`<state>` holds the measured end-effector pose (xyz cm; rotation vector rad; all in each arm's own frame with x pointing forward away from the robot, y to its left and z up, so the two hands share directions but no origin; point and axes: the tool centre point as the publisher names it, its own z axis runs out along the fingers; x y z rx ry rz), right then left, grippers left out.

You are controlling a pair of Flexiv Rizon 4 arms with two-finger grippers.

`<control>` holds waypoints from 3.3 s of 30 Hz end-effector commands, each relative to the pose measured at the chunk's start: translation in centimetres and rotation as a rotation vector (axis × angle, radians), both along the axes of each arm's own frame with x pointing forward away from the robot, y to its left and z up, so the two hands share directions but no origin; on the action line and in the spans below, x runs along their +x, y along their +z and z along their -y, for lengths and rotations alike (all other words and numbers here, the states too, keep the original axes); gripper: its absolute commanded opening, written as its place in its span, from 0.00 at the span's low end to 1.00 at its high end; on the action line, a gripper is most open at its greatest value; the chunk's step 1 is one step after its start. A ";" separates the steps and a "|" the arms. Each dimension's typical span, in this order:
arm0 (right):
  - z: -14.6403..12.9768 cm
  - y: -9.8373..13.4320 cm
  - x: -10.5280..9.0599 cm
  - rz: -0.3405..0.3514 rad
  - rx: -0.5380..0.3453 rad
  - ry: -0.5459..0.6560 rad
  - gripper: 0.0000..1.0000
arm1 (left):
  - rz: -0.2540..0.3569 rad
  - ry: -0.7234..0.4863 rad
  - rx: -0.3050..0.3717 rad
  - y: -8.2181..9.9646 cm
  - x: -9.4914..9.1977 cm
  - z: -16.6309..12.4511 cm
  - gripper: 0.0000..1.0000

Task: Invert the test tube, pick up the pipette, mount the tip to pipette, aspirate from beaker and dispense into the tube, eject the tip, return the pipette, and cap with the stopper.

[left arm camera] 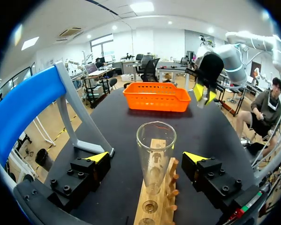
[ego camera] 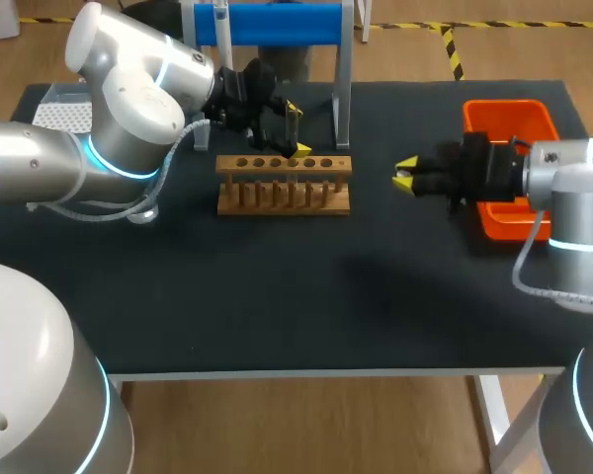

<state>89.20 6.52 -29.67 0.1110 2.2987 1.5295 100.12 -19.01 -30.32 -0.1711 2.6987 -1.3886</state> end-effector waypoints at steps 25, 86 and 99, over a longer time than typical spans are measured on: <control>-6.8 6.6 6.5 0.012 0.041 0.146 0.00 | -0.002 -0.002 0.001 0.0 0.1 0.0 1.00; -16.6 8.0 9.6 -0.041 -0.018 0.292 0.00 | -0.002 -0.002 0.001 0.0 0.1 0.0 1.00; -16.9 7.0 9.6 -0.054 -0.029 0.290 0.00 | -0.002 -0.002 0.001 0.0 0.1 0.0 1.00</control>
